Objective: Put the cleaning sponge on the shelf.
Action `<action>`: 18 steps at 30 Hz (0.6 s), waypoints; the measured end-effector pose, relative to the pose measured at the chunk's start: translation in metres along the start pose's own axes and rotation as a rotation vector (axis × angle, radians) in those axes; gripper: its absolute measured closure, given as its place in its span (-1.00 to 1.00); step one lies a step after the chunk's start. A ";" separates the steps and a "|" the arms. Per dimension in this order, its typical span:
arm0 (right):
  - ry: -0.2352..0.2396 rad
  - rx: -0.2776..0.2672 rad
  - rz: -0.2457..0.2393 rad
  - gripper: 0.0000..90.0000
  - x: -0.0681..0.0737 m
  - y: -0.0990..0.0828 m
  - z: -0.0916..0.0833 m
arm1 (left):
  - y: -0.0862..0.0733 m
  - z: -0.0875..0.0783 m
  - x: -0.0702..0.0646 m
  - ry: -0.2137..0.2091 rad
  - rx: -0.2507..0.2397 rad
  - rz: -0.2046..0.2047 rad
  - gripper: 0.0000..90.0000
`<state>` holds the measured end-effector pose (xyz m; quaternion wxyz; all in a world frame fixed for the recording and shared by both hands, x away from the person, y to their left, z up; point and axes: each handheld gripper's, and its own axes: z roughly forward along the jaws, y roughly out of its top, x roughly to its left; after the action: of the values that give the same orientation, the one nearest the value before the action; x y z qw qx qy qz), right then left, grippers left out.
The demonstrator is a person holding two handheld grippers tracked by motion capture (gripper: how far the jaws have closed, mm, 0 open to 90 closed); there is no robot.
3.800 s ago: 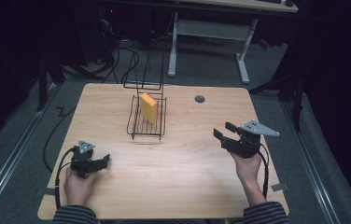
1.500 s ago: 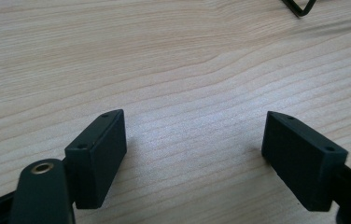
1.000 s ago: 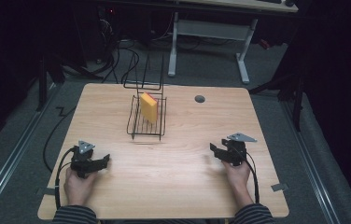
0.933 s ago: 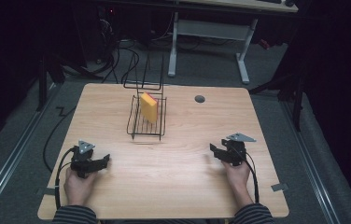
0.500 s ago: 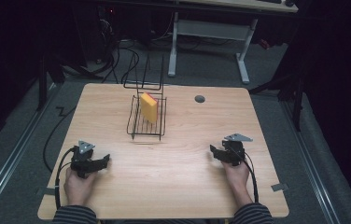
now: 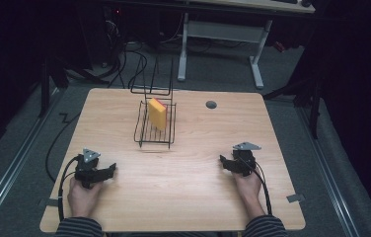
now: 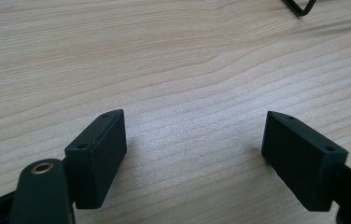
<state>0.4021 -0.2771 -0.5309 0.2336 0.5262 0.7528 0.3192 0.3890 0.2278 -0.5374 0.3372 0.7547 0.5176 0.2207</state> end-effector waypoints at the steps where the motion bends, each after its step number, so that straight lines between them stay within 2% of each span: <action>1: 0.000 0.001 -0.001 -0.19 0.000 0.000 0.000 | 0.000 0.000 0.000 0.000 0.000 0.000 -0.49; 18: 0.008 0.004 -0.006 -0.25 0.001 0.000 0.000 | -0.001 -0.001 0.000 0.004 -0.004 -0.002 -0.45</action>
<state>0.4017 -0.2764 -0.5310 0.2308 0.5230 0.7560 0.3189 0.3878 0.2287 -0.5375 0.3377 0.7531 0.5187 0.2230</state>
